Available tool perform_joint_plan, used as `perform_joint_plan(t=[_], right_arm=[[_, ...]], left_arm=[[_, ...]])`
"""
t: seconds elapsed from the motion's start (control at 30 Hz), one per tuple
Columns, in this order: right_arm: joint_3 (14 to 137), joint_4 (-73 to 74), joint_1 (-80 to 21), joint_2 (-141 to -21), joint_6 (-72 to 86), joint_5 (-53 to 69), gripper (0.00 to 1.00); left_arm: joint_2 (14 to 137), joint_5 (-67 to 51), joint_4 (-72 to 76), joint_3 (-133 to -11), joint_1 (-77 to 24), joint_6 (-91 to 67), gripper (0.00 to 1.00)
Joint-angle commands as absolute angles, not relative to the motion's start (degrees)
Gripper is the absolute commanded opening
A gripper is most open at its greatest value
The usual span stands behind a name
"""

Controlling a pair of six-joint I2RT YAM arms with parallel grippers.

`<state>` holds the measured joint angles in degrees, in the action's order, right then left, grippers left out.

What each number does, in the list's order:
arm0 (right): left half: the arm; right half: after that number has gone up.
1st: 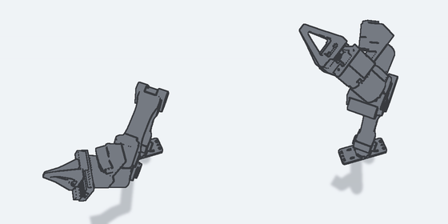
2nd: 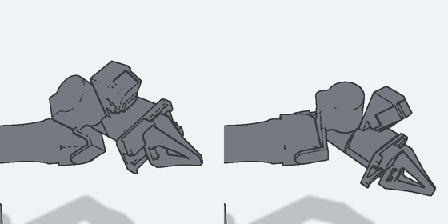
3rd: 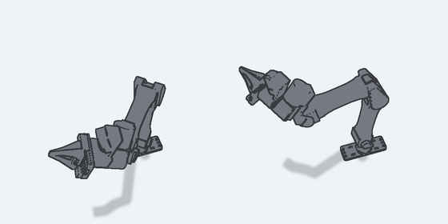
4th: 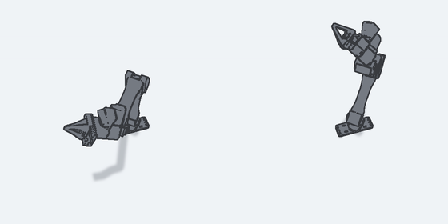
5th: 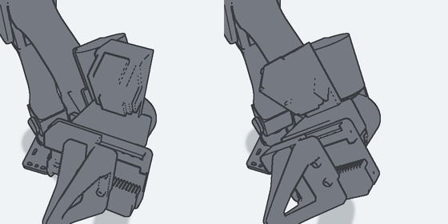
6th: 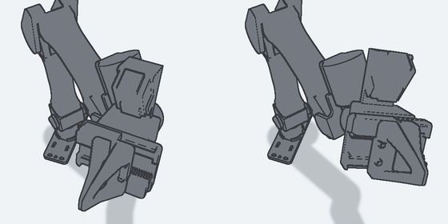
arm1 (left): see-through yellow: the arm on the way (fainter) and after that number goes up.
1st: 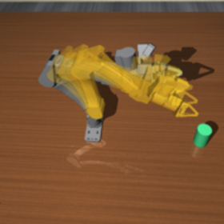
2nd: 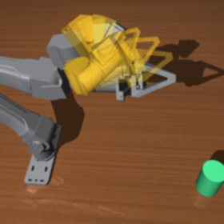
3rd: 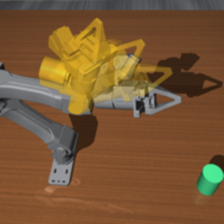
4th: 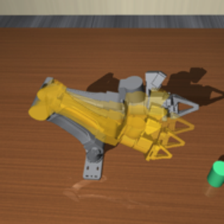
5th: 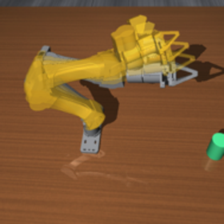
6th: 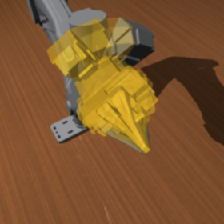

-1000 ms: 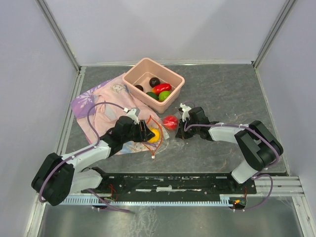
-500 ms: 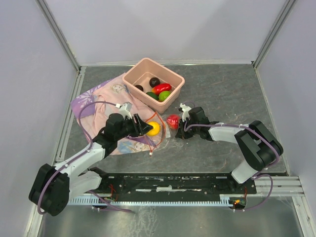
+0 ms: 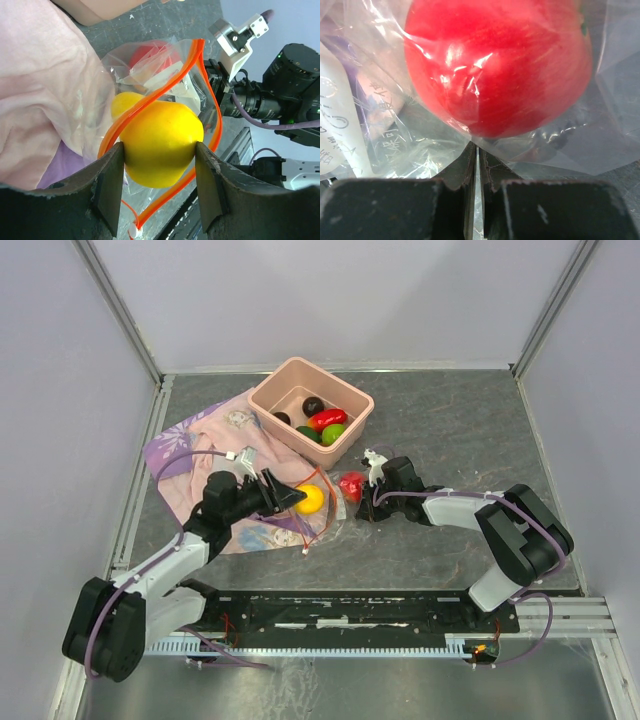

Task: Open the zip-top bag and remove the fake food
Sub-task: Pick up the fake fruit from the zipper food storage bag.

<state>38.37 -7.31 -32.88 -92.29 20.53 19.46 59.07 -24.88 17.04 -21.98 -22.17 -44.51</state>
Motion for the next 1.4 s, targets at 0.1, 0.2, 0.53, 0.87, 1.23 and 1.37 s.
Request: perform_joint_plan(t=[0.1,0.2,0.53,0.87,1.23,1.37], right_arm=[[37.7,-7.4,-32.5,-91.7,19.3,18.5,0.13],[37.7,-7.5,-32.6,-91.6,19.3,18.5,0.13],[37.9,-6.5,-32.5,-88.8,19.9,19.0,0.23],[39.3,-2.5,-32.6,-74.3,19.0,21.3,0.60],[41.3,-4.7,-39.1,-74.9,16.5,22.0,0.59],[43.5,-3.9,-39.7,-80.6,18.0,17.5,0.53]], left_arm=[[58.3,-32.2,27.1,-21.2,-19.7,-51.5,0.30],[58.7,-33.1,28.2,-20.9,-19.3,-52.4,0.30],[59.9,-33.3,29.8,-20.0,-18.1,-53.3,0.30],[65.1,-32.8,29.9,-19.0,-18.1,-50.1,0.29],[68.2,-32.2,30.7,-18.0,-18.1,-48.6,0.29],[68.8,-31.3,27.7,-18.5,-18.1,-46.0,0.29]])
